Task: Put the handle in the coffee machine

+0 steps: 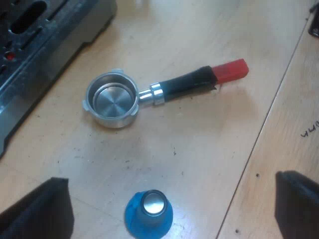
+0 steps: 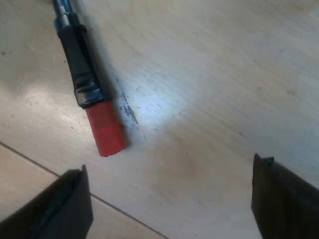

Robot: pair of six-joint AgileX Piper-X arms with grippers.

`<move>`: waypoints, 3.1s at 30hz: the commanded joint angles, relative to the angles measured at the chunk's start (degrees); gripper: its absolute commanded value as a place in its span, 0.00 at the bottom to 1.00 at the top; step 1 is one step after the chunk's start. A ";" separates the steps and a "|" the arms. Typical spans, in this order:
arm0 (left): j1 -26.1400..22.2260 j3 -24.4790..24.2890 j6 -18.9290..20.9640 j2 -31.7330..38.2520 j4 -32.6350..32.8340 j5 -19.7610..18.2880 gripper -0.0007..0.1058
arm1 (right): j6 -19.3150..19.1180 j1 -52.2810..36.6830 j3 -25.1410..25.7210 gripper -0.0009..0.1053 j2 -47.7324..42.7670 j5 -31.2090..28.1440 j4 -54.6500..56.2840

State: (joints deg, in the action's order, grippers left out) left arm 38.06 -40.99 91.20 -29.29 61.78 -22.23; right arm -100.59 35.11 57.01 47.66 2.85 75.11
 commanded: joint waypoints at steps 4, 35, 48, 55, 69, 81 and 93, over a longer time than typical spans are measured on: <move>1.57 -0.26 -0.18 -3.38 -4.98 0.59 0.79 | 1.87 1.26 0.50 0.65 4.11 -4.79 -1.44; 1.57 -0.23 -0.18 -15.36 -9.92 0.59 0.79 | 5.73 1.26 -9.24 0.01 27.42 1.23 -16.85; 1.57 -0.23 0.26 -15.36 -7.50 3.02 0.79 | 6.94 12.73 -9.35 0.01 34.86 -2.13 -22.87; 1.57 -0.23 0.26 -15.36 -4.88 5.78 0.79 | 9.72 20.06 -9.03 0.01 36.55 -1.00 -23.92; 1.57 -0.23 2.07 -7.03 0.69 8.07 0.79 | 21.31 30.28 -8.68 0.01 36.55 3.88 -37.72; 1.57 -0.23 2.81 -3.79 3.57 8.03 0.79 | 29.53 30.59 -8.56 0.01 41.16 6.33 -51.93; 1.57 -0.23 2.81 -3.79 3.99 8.03 0.79 | 32.35 30.58 -8.53 0.01 40.36 3.69 -58.11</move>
State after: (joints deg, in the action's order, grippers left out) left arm 39.32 -40.99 93.43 -33.20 65.84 -14.53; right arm -68.20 65.56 48.35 88.76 5.73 14.93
